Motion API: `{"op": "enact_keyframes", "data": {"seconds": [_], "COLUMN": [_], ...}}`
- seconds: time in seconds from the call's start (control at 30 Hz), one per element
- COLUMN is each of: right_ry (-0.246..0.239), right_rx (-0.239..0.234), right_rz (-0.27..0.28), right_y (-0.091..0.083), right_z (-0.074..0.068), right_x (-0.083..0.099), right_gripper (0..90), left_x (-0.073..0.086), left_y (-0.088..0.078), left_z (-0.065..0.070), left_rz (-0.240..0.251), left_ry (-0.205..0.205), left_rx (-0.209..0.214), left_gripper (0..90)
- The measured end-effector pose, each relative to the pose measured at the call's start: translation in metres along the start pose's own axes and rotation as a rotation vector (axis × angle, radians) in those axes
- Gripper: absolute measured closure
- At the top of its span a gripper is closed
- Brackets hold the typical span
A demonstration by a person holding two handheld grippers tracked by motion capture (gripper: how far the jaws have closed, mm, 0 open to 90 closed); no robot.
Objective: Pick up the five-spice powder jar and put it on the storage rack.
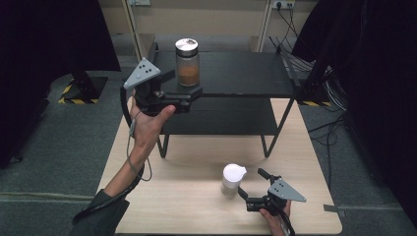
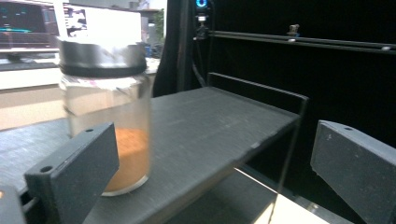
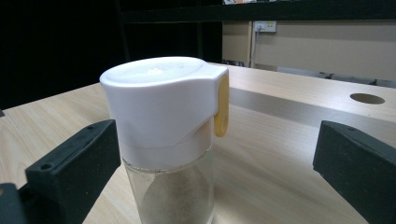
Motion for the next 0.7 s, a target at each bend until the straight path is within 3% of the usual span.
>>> {"op": "enact_keyframes", "data": {"seconds": [0.33,0.37,0.4,0.7], "right_ry": [-0.004,-0.003,-0.003,-0.004], "right_rx": [0.001,0.001,0.001,0.0], "right_rz": [-0.002,-0.002,-0.001,-0.001], "right_y": [0.0,0.0,0.0,0.001], "right_z": [-0.001,0.0,0.0,-0.001], "right_x": [0.0,0.0,0.0,0.0], "right_gripper": [0.9,0.9,0.9,0.9], "left_x": [0.039,0.045,0.047,0.081], "left_y": [-0.011,-0.013,-0.013,-0.019], "left_z": [0.009,0.011,0.01,0.006], "left_rz": [-0.003,-0.008,0.006,0.005], "left_ry": [0.018,-0.018,0.011,-0.004], "left_rx": [0.068,0.081,0.079,0.112], "left_gripper": [0.3,0.3,0.3,0.3]}}
Point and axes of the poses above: each handheld gripper's, and its own axes: y roughly forward along the jaws, x roughly out of its underside, z roughly to its right, the point moved 5 cm from there along y, roughly forward along the jaws, and after that the axes turned 2 degrees about -y, right-handed, at the moved point
